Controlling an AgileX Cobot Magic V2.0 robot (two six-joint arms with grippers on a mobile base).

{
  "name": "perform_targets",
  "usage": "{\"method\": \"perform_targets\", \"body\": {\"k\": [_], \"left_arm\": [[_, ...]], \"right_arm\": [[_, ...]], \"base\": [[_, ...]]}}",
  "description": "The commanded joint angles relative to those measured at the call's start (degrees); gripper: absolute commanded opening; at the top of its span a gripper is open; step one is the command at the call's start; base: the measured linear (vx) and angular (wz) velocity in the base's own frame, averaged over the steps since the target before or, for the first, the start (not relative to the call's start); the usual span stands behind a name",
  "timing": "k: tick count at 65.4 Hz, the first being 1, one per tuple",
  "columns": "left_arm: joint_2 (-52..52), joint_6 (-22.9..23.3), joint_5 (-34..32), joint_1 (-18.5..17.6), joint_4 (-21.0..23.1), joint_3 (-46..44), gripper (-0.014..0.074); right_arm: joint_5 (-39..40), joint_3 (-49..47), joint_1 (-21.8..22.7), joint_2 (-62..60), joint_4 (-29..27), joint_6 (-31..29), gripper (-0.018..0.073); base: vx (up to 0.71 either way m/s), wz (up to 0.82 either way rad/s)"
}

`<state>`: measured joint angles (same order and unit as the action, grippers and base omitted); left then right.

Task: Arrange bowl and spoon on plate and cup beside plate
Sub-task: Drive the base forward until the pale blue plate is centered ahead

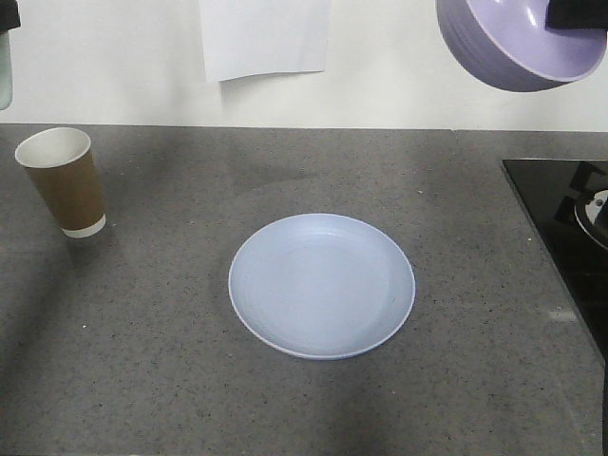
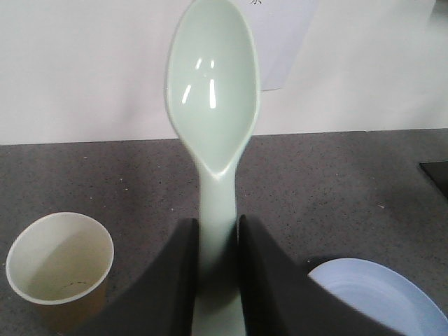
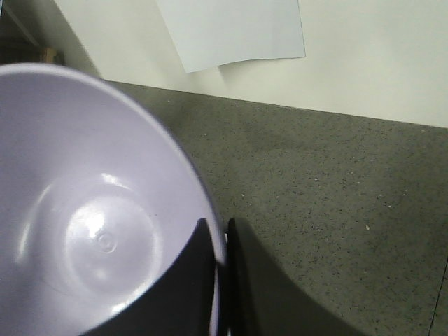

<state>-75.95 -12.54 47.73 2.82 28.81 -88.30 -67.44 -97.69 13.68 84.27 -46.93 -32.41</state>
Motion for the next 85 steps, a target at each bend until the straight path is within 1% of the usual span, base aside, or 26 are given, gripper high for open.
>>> {"method": "perform_targets", "body": {"k": [1,85], "left_arm": [[1.6,-0.2,-3.3,0.0,1.9,-1.6,-0.0007],[1.6,-0.2,-3.3,0.0,1.9,-1.6,-0.0007]], "right_arm": [[2.2,-1.4,0.1,-2.0,-3.1,-0.2,-0.0005],[2.2,-1.4,0.1,-2.0,-3.1,-0.2,-0.0005]], "base": [[0.04,-0.02],[0.03,-0.01]]}}
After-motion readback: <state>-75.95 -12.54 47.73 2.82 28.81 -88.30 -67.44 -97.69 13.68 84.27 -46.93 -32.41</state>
